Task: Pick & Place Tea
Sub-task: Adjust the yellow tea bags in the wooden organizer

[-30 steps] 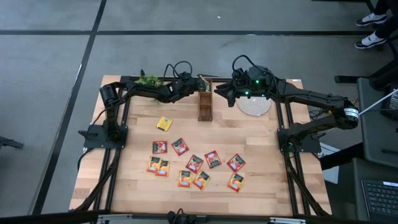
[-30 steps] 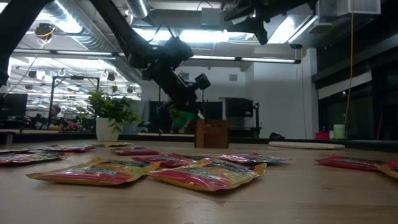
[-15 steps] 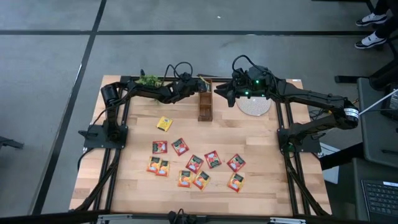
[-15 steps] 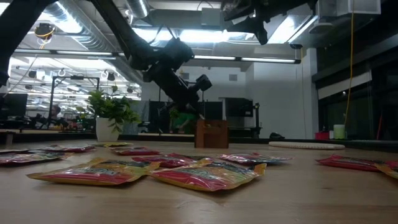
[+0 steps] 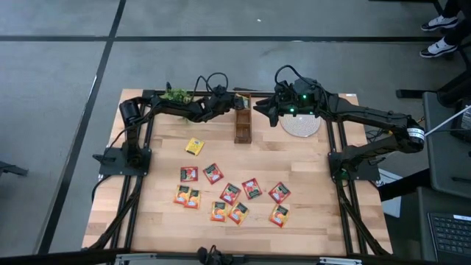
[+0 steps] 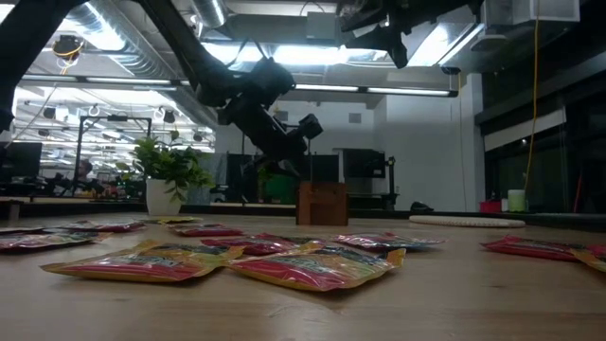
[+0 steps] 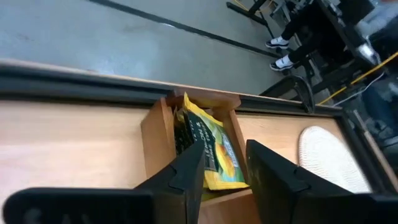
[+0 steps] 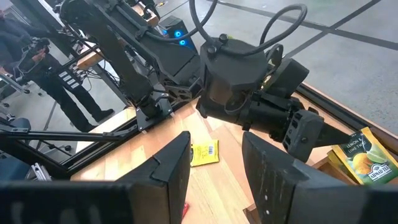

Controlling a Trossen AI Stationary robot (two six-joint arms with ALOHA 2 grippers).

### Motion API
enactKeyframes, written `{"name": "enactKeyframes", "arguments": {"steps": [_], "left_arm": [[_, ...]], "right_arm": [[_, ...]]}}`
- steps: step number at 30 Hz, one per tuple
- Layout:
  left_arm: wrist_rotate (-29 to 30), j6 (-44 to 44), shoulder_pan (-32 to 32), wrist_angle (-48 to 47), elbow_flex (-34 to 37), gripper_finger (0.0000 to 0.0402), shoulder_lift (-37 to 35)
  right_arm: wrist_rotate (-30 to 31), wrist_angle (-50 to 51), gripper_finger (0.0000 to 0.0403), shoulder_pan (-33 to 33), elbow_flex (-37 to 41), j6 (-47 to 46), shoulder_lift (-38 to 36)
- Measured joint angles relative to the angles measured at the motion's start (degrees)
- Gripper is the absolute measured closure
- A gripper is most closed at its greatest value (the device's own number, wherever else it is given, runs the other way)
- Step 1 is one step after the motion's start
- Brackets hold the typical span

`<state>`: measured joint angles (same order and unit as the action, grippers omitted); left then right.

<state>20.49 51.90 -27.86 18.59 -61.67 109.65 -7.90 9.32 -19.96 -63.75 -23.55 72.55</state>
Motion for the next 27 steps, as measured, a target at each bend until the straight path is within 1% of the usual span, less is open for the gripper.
{"name": "enactKeyframes", "arguments": {"steps": [3,7,10,13,15,19,23,25,27], "left_arm": [[-1.41,-3.93,-1.06,0.03,0.0,0.0287,-0.11],[-5.87,-5.14,-2.86,-0.06,0.0,0.0302,-0.11],[-7.94,-5.64,-3.87,-0.37,0.0,0.0331,-0.13],[-9.24,-7.14,-4.58,-0.38,0.0,0.0378,-0.13],[-9.96,-7.31,-4.93,-0.4,0.0,0.0394,-0.13],[-9.94,-7.85,-5.16,-0.98,0.0,0.0399,-0.15],[-9.96,-8.74,-5.32,-2.74,0.0,0.0399,-0.27],[-9.95,-8.81,-5.42,-4.91,0.07,0.04,-1.14],[-9.88,-10.52,-5.42,-5.82,0.04,0.04,-2.04]], "right_arm": [[0.0,0.0,0.0256,0.02,0.0,-0.06,0.0],[-0.02,0.0,0.0256,0.01,0.0,-0.1,0.0],[-0.05,0.0,0.0256,0.02,0.0,-0.04,0.0],[-0.03,0.0,0.0256,0.02,0.0,-0.23,0.0],[0.35,0.07,0.0256,0.02,0.0,-0.58,0.01],[1.21,1.88,0.0256,0.0,0.0,-1.96,0.01],[3.69,5.64,0.0258,0.0,0.02,-3.17,0.02],[3.78,7.41,0.027,-0.02,0.02,-2.93,0.04],[3.8,9.14,0.0294,-0.02,0.02,-1.81,0.04]]}}
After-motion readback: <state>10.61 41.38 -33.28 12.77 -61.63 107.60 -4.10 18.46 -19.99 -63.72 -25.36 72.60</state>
